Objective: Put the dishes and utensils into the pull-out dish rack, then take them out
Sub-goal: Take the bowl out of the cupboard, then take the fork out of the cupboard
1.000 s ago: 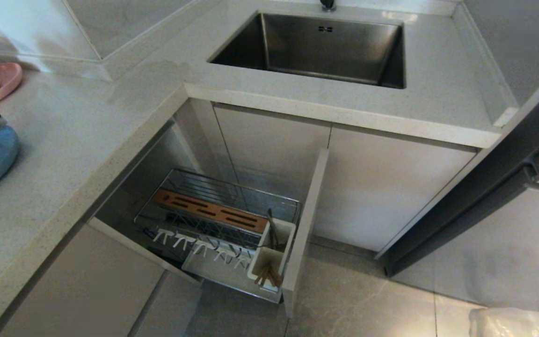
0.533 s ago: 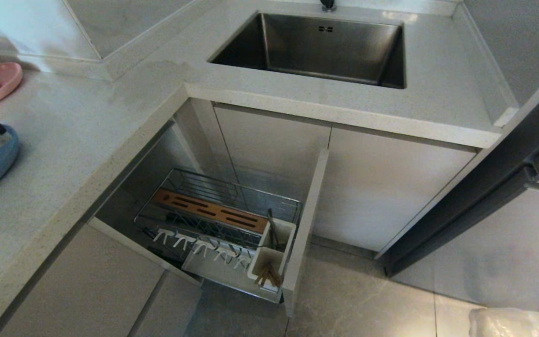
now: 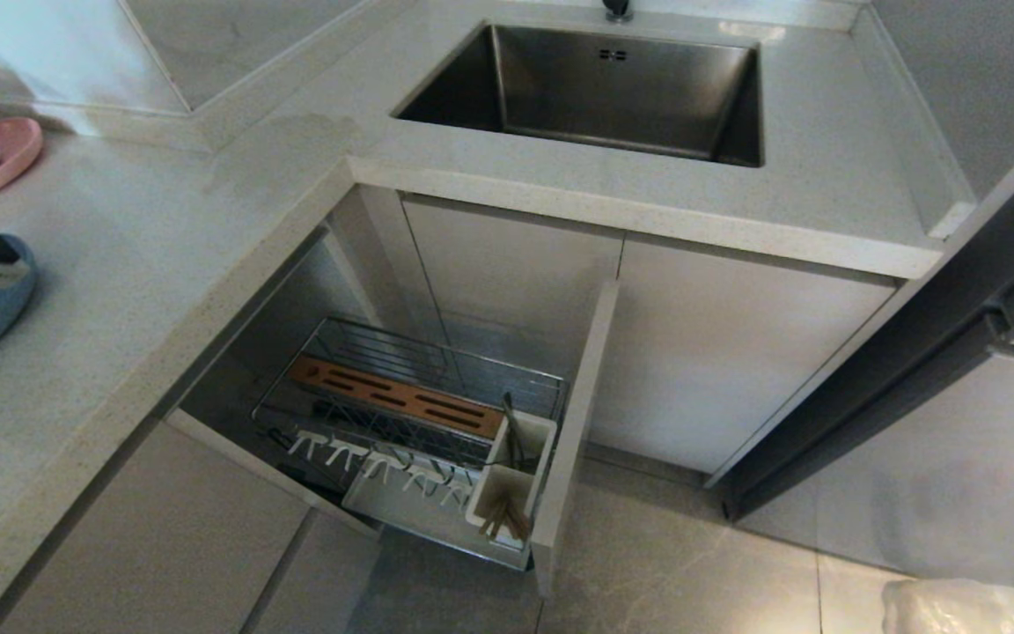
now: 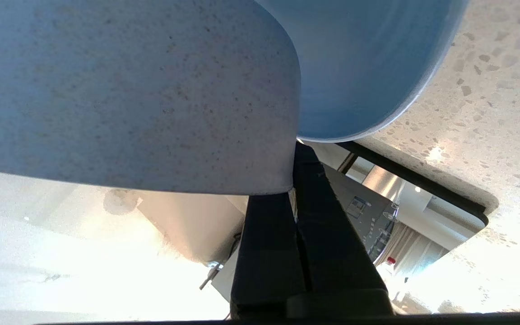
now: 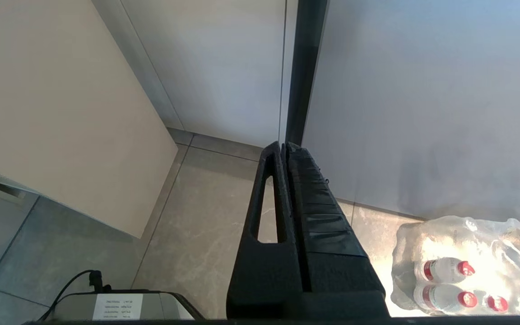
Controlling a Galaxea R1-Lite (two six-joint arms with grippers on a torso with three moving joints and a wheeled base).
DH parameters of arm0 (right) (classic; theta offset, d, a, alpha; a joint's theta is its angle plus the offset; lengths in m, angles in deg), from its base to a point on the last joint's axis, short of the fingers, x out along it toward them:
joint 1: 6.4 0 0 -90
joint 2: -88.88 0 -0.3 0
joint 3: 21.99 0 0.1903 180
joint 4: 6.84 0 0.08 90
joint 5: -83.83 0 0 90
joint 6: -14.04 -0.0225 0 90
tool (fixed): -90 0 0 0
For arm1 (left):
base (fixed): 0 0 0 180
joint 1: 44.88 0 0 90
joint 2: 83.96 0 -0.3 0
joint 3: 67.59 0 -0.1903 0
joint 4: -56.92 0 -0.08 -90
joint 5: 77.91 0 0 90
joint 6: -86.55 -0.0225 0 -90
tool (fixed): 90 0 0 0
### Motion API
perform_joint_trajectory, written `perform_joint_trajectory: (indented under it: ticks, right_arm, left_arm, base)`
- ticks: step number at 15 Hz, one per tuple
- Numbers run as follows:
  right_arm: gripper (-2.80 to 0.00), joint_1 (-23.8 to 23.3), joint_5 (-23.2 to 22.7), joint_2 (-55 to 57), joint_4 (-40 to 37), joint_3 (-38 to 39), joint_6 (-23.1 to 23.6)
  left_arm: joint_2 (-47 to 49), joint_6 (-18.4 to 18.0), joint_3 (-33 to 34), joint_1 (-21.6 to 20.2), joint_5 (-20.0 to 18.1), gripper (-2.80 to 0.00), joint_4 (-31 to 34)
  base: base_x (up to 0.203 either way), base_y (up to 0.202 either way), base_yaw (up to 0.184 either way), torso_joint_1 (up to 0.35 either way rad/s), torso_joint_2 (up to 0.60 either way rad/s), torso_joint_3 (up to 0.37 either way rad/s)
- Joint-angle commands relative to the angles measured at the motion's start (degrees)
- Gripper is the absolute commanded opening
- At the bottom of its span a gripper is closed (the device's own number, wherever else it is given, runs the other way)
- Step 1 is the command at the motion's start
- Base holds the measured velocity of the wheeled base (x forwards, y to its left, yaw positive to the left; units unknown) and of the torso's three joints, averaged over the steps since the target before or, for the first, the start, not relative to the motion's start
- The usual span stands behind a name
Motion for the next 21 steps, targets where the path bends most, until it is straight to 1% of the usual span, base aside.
perform_joint_trajectory:
  ticks: [1,10,11,15,21]
  right_arm:
    - [-2.80,0.00,0.01,0.09,0.02,0.00,0.00]
    - [-2.80,0.00,0.01,0.09,0.02,0.00,0.00]
    - [-2.80,0.00,0.01,0.09,0.02,0.00,0.00]
    - [-2.80,0.00,0.01,0.09,0.02,0.00,0.00]
    - [-2.80,0.00,0.01,0.09,0.02,0.00,0.00]
  left_arm:
    - [-0.02,-0.28,0.01,-0.01,0.27,-2.80,0.31]
    - [-0.02,-0.20,0.01,-0.01,0.27,-2.80,0.15]
    - [-0.02,-0.20,0.01,-0.01,0.27,0.00,0.13]
    - [-0.04,-0.02,0.01,0.26,0.27,0.00,-0.54]
    - [-1.45,-0.02,0.01,0.52,0.35,0.00,-5.32]
  base:
    - [0.000,0.000,0.000,0.000,0.00,0.000]
    - [0.000,0.000,0.000,0.000,0.00,0.000]
    - [0.000,0.000,0.000,0.000,0.00,0.000]
    - [0.000,0.000,0.000,0.000,0.00,0.000]
    - [0.000,0.000,0.000,0.000,0.00,0.000]
